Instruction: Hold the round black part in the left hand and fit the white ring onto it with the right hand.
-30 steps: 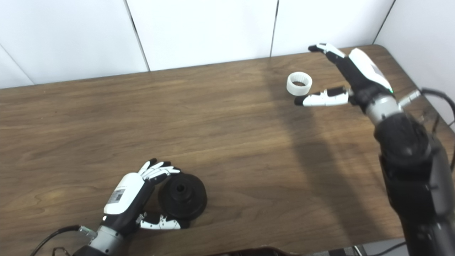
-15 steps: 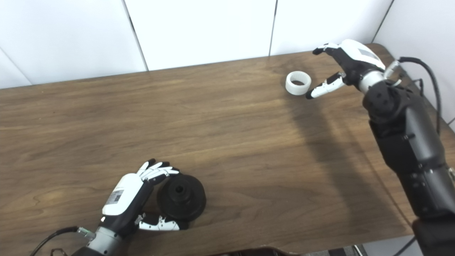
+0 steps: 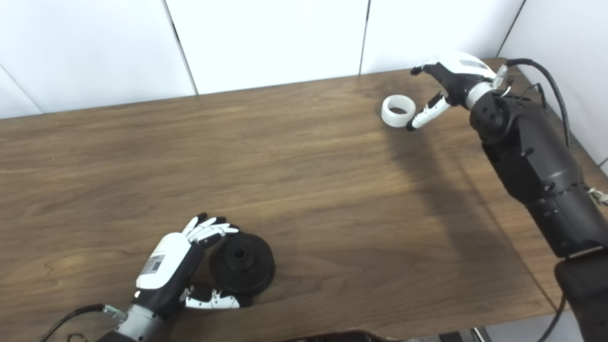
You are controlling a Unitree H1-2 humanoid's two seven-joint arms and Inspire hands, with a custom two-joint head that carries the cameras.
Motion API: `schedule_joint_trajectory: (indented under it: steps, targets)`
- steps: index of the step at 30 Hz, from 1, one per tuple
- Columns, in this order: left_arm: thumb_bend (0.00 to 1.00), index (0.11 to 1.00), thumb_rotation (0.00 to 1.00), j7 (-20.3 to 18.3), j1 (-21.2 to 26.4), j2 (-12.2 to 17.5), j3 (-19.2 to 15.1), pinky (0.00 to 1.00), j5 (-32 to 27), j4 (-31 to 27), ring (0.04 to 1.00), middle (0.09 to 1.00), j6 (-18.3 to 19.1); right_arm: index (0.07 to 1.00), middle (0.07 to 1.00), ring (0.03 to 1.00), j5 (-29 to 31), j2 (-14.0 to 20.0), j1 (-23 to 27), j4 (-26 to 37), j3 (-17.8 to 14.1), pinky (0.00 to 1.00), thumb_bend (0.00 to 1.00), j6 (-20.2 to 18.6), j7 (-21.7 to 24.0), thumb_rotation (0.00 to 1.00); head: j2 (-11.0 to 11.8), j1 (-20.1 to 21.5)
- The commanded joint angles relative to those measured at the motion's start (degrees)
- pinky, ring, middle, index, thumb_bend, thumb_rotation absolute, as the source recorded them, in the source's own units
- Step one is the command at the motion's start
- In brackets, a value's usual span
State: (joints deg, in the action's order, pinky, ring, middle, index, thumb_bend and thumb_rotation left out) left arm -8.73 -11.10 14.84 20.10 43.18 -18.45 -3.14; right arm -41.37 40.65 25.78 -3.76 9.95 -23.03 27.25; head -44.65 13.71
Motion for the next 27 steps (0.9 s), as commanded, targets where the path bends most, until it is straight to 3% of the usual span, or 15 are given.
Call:
schedule_joint_trajectory:
  steps: [1, 9, 15, 27]
  targets:
    - [0.52, 0.485, 0.06, -0.8, -0.9, 1.1, 0.2, 1.00, 2.6, 0.0, 0.896, 0.816, 0.5, 0.867, 0.954, 0.971, -0.9, 2.1, 3.8, 0.4, 0.2, 1.00, 0.83, 1.3, -0.5, 0.27, -0.2, 0.1]
    - [0.52, 0.485, 0.06, -2.1, -1.1, 0.4, 0.2, 1.00, 1.7, -1.5, 0.900, 0.816, 2.0, 0.858, 0.944, 0.961, -3.2, 1.2, 4.8, -2.4, 4.2, 0.99, 0.82, 1.6, -1.0, 0.27, -0.5, 0.2]
    - [0.52, 0.484, 0.06, -2.9, -1.0, 0.2, 0.5, 1.00, 2.0, -2.0, 0.902, 0.815, 2.8, 0.861, 0.955, 0.972, -4.3, 0.3, 5.9, -4.2, 6.1, 1.00, 0.75, 1.8, -1.4, 0.27, -0.7, 0.2]
    - [0.52, 0.484, 0.06, -2.9, -1.7, 0.4, 1.4, 1.00, 3.6, -2.7, 0.899, 0.806, 2.7, 0.870, 0.957, 0.977, -4.4, -0.5, 8.3, -7.9, 7.6, 1.00, 0.75, 2.0, -2.4, 0.28, -0.4, -0.1]
